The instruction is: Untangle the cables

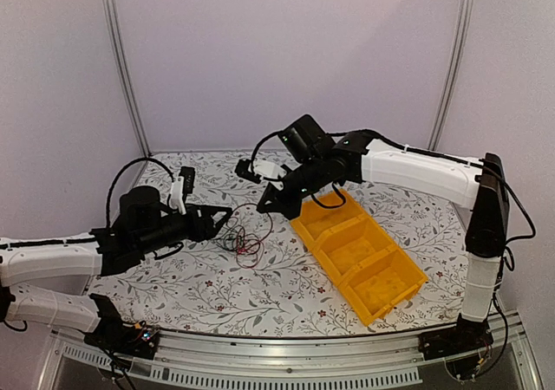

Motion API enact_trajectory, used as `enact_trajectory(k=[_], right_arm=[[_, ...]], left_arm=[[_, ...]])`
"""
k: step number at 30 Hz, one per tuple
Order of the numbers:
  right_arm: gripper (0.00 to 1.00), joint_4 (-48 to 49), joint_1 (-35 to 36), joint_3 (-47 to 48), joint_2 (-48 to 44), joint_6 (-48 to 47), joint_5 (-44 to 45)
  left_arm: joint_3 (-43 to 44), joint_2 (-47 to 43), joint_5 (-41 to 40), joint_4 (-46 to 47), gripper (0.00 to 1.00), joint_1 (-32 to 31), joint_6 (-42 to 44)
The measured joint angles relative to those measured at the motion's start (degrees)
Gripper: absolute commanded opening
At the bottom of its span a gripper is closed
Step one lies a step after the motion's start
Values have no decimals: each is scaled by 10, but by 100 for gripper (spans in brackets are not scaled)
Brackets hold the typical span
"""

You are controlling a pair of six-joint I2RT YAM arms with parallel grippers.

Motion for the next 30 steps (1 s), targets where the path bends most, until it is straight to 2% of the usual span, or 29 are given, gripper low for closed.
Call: enact_trajectory(k=[6, 12, 16, 20, 25, 30], right_arm=[[0, -6, 0, 55, -1, -13, 16], [0, -10, 0, 71, -28, -25, 29], [0, -18, 0, 85, -46, -31, 30], [0, -19, 0, 120, -52, -40, 33], [0, -19, 0, 171, -75, -71, 63], [0, -5, -13, 278, -94, -101, 97]], left_arm=[[-25, 59, -26, 37, 62, -14, -13], [39, 218, -59, 54, 60, -21, -51], [86, 336, -69, 76, 52, -30, -67], [108, 416, -72, 89, 42, -31, -77], [119, 458, -73, 115, 40, -32, -88], [120, 470, -75, 136, 39, -32, -93]])
